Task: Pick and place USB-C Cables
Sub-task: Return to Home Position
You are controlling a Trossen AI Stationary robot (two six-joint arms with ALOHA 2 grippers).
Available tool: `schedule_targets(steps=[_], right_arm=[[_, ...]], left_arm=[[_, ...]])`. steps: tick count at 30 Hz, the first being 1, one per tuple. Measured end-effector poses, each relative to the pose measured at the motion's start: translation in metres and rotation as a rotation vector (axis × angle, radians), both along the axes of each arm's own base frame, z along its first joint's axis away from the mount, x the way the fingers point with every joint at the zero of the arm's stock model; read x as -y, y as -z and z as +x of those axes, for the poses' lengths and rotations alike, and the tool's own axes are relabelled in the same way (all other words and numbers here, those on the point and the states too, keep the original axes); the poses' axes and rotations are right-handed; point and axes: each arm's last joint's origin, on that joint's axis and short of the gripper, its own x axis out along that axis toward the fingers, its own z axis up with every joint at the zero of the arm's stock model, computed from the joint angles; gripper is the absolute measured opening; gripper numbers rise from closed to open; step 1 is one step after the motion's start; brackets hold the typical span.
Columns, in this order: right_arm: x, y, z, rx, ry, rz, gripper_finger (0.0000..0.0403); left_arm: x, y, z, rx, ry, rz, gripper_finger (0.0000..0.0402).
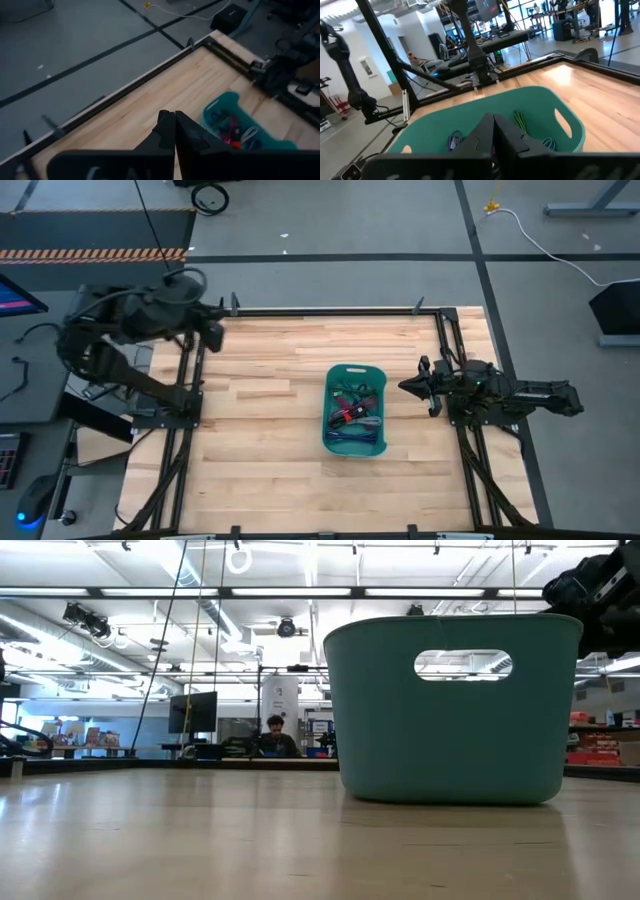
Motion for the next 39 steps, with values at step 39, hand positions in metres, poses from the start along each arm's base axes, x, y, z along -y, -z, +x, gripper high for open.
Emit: schedule_targets(steps=[39], right_arm=[[0.0, -0.002, 0.001, 0.015, -0.001, -0.002, 0.0029]], left_arm=[[0.009, 0.299, -0.079, 0.541, 0.509, 0.211, 0.0003]])
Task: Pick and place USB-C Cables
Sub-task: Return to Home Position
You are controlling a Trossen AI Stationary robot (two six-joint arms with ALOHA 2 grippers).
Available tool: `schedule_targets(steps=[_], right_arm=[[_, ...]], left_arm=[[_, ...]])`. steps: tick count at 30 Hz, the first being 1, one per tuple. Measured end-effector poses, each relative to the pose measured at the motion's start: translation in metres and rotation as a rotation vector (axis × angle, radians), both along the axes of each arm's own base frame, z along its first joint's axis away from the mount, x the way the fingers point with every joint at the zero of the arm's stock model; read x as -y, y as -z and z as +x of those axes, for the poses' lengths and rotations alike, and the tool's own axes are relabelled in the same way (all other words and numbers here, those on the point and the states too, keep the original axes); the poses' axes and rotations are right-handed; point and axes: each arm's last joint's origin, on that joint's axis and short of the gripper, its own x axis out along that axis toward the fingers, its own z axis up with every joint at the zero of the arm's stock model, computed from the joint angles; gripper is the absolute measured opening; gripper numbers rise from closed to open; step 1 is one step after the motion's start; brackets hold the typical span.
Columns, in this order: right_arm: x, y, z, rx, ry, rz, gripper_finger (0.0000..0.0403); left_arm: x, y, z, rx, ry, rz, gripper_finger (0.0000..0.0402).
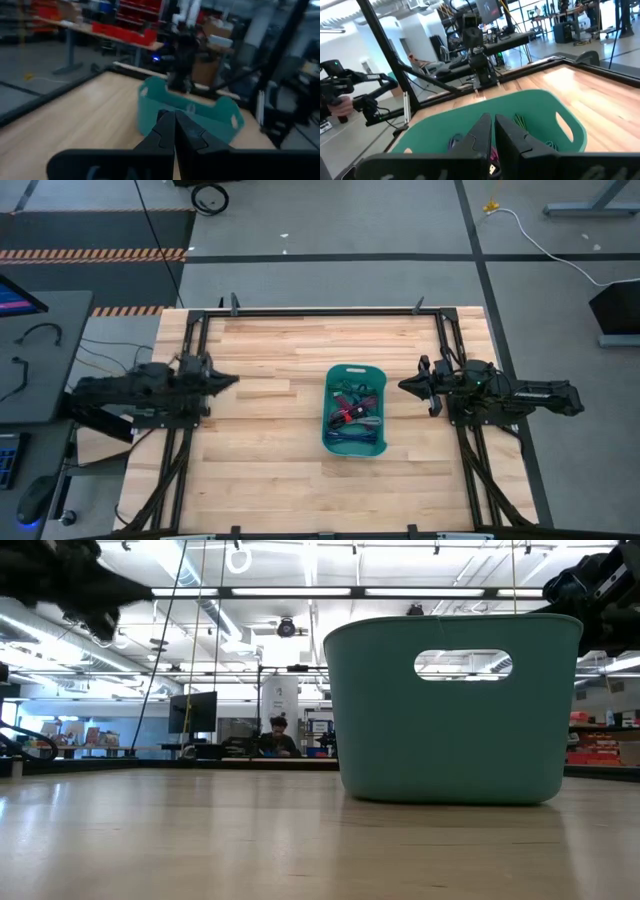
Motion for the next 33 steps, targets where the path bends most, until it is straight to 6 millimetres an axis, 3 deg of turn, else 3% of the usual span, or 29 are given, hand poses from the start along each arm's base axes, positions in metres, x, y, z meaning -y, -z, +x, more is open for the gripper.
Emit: schedule_targets(steps=[10, 17, 26, 33], right_arm=[[0.0, 0.0, 0.0, 0.002, 0.0, -0.001, 0.0029], [0.0, 0.0, 0.0, 0.002, 0.0, -0.002, 0.0029], [0.0, 0.0, 0.0, 0.001, 0.0, -0.001, 0.0029], [0.0, 0.0, 0.0, 0.001, 0.0, -0.002, 0.0029]], left_arm=[[0.004, 0.035, 0.02, 0.172, 0.119, 0.094, 0.0001], [0.005, 0.051, 0.024, 0.086, 0.212, 0.116, 0.0001], [0.003, 0.059, 0.026, -0.02, 0.178, 0.254, 0.0008], [0.003, 0.064, 0.029, -0.082, 0.177, 0.237, 0.0008]])
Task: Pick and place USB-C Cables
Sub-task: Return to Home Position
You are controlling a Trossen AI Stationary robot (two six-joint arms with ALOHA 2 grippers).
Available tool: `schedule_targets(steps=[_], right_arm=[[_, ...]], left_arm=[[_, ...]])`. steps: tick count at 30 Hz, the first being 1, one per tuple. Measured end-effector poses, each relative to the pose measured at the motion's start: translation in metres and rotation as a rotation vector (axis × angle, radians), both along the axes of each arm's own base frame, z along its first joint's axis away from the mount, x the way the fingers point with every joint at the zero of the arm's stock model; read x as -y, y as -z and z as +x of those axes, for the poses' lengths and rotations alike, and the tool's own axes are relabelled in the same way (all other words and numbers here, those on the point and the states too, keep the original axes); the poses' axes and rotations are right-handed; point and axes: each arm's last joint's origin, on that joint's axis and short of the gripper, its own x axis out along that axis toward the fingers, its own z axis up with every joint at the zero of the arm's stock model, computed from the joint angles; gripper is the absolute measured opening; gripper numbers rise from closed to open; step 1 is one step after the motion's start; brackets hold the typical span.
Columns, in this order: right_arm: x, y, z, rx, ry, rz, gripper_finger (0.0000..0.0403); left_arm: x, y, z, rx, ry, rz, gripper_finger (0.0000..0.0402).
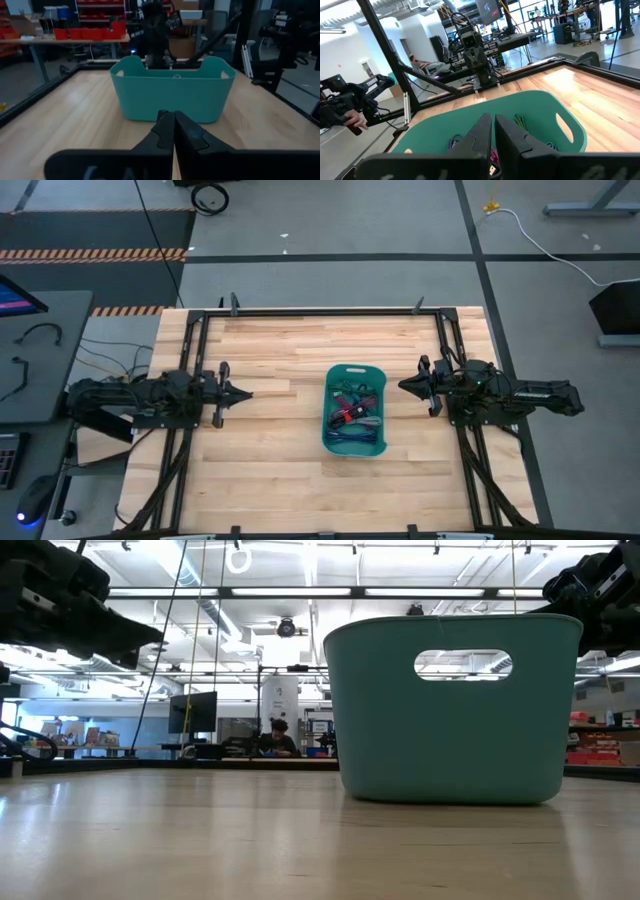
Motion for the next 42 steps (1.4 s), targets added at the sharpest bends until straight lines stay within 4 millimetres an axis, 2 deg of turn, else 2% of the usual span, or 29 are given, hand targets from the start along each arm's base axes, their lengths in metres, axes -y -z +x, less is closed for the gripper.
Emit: schedule_targets(steps=[10, 22, 31, 33, 38, 42], right_arm=[[0.0, 0.0002, 0.0, -0.001, 0.0, 0.0, 0.0029], [0.0, 0.0001, 0.0, 0.0, 0.0, 0.0, 0.0029], [-0.0044, -0.0021, -0.0015, 0.028, -0.06, 0.021, 0.0029], [-0.0058, 0.0005, -0.0013, 0.001, -0.087, -0.014, 0.0029], [-0.0066, 0.0008, -0.0012, 0.005, -0.069, -0.307, 0.0029], [-0.0036, 0.0025, -0.0011, -0.031, 0.038, -0.342, 0.0029]], left_arm=[[-0.0001, -0.0019, 0.0014, 0.023, -0.005, -0.017, 0.003], [-0.0001, -0.0046, 0.0014, 0.05, -0.005, -0.018, 0.0019], [-0.0001, -0.0047, 0.0015, 0.052, -0.004, -0.019, 0.0032], [-0.0001, -0.0047, 0.0015, 0.052, -0.004, -0.019, 0.0031], [-0.0001, -0.0049, 0.0015, 0.054, -0.004, -0.019, 0.0023], [-0.0001, -0.005, 0.0015, 0.054, -0.004, -0.019, 0.0019]])
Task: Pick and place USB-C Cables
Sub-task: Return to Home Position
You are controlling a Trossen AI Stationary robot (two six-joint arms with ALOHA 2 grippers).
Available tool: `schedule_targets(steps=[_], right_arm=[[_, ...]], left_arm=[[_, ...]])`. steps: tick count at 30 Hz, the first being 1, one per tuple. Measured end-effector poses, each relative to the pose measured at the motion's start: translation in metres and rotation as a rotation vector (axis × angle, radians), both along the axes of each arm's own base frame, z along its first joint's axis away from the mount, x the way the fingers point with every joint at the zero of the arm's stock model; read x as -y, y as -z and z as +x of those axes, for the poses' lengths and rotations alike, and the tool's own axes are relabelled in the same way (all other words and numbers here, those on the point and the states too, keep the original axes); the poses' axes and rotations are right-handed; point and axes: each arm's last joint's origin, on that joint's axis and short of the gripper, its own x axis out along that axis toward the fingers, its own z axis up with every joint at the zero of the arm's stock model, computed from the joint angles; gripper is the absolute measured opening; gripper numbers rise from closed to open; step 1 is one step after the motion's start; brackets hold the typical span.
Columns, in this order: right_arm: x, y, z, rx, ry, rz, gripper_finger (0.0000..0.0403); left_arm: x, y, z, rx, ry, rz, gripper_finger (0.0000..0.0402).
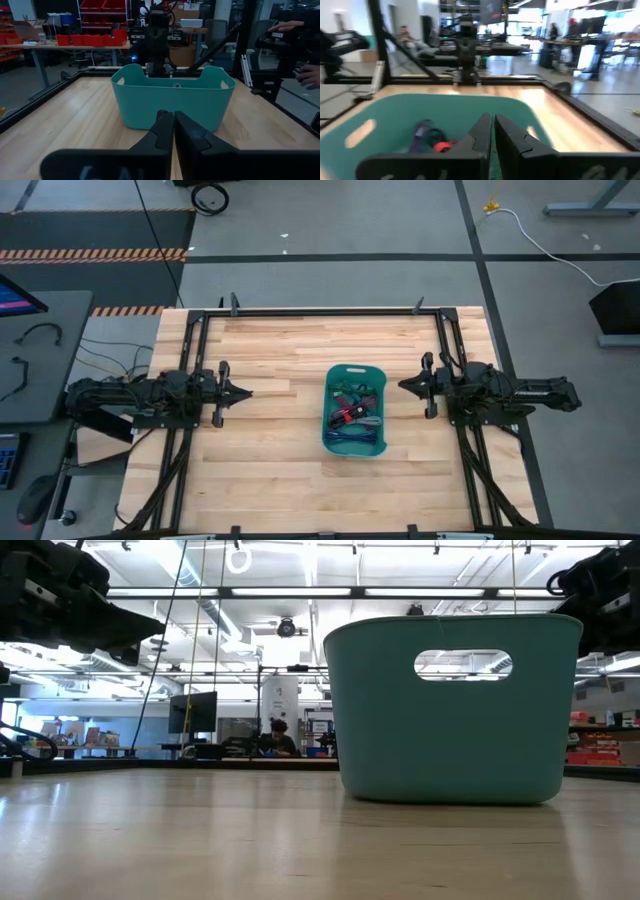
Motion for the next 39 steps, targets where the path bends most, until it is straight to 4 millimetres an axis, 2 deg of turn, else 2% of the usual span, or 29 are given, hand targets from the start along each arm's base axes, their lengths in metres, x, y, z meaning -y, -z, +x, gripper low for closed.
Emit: schedule_targets(steps=[11, 20, 31, 39], right_arm=[[0.0005, -0.0017, 0.0002, 0.016, 0.014, -0.018, 0.0029], [0.0005, -0.0017, 0.0002, 0.016, 0.014, -0.018, 0.0029], [0.0005, -0.0017, 0.0002, 0.016, 0.014, -0.018, 0.0029], [0.0005, -0.0017, 0.0002, 0.016, 0.014, -0.018, 0.0029]], left_arm=[[0.0, 0.0, 0.0, 0.0, 0.0, 0.0, 0.0032], [0.0, 0.0, 0.0, 0.0, 0.0, 0.0, 0.0021], [0.0, 0.0, 0.0, 0.0, 0.0, 0.0, 0.0034], [0.0, 0.0002, 0.0, -0.001, 0.0, 0.0, 0.0025]])
